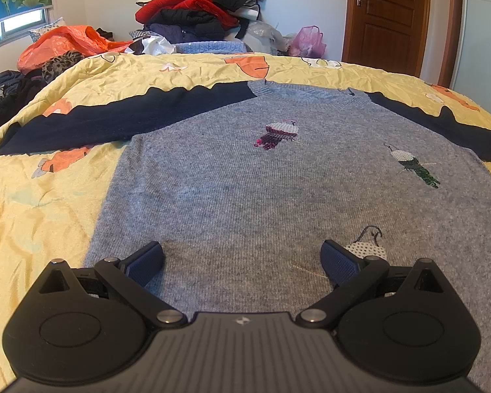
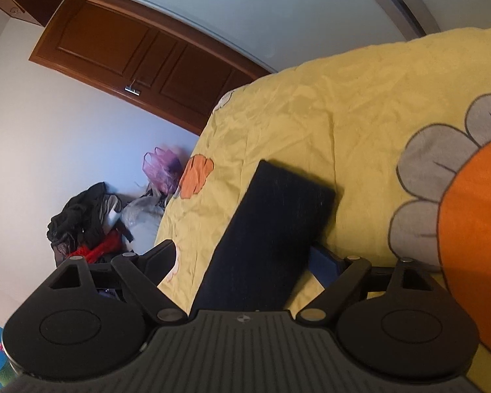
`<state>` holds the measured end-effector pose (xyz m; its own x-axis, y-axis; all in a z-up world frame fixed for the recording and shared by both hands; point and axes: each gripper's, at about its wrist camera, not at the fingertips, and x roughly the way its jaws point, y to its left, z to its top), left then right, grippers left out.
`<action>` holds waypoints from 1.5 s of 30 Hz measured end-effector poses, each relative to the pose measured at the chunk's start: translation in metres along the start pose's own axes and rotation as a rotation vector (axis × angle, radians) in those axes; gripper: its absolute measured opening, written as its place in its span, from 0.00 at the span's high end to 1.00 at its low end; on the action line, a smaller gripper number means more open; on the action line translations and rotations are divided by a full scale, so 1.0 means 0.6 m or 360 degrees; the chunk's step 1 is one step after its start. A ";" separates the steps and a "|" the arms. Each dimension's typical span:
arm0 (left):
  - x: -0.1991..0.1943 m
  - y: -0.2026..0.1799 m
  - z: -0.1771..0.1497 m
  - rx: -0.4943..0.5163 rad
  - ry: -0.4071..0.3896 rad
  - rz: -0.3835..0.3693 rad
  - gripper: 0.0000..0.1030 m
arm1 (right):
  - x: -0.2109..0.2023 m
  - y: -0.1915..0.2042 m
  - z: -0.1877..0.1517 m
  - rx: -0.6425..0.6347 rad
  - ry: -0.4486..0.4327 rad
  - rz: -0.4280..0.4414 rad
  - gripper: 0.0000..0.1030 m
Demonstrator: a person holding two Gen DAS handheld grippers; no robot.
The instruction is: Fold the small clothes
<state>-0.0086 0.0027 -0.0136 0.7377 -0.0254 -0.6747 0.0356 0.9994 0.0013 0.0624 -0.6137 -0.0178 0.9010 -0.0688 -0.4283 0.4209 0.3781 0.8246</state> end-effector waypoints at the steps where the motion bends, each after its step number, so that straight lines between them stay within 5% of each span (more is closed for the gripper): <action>1: 0.000 0.000 0.000 0.0000 0.0000 -0.0001 0.00 | 0.004 0.000 0.002 0.0003 -0.0014 -0.0002 0.19; 5: 0.000 0.000 0.000 -0.0001 -0.0003 -0.0002 0.00 | 0.009 -0.003 0.004 -0.0048 -0.0061 -0.0052 0.35; 12: 0.000 0.000 0.000 -0.0004 -0.0013 -0.0003 0.00 | 0.024 -0.027 -0.001 -0.0099 -0.0100 -0.0134 0.88; 17: 0.000 0.000 0.000 -0.0005 -0.0020 -0.0005 0.00 | 0.022 -0.004 -0.009 -0.0248 -0.0125 -0.0166 0.85; 22: 0.000 -0.001 0.000 -0.0006 -0.0030 -0.0006 0.00 | -0.007 0.100 -0.077 -0.0515 -0.0101 0.0066 0.85; 29: 0.000 0.000 0.001 -0.0008 -0.0044 -0.0008 0.00 | 0.000 0.276 -0.309 -0.0909 0.0293 0.0523 0.85; 36: 0.001 -0.002 0.000 0.0002 -0.0032 -0.0003 0.00 | 0.077 0.300 -0.529 -0.1088 0.0647 0.0406 0.85; 39: 0.001 -0.003 0.000 0.0006 -0.0030 0.0003 0.00 | 0.069 0.296 -0.564 -0.1145 0.0667 0.0304 0.80; 43: -0.001 -0.004 0.002 0.0028 -0.0029 -0.0020 0.00 | 0.011 0.284 -0.549 -0.1111 0.0611 0.0359 0.40; 45: -0.004 -0.001 0.001 0.0023 -0.0016 -0.0030 0.00 | -0.033 0.272 -0.537 -0.1128 0.0520 0.0412 0.34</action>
<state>-0.0097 0.0023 -0.0115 0.7437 -0.0442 -0.6671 0.0589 0.9983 -0.0005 0.0793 -0.2533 0.0065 0.8382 0.3315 -0.4330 -0.0611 0.8461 0.5295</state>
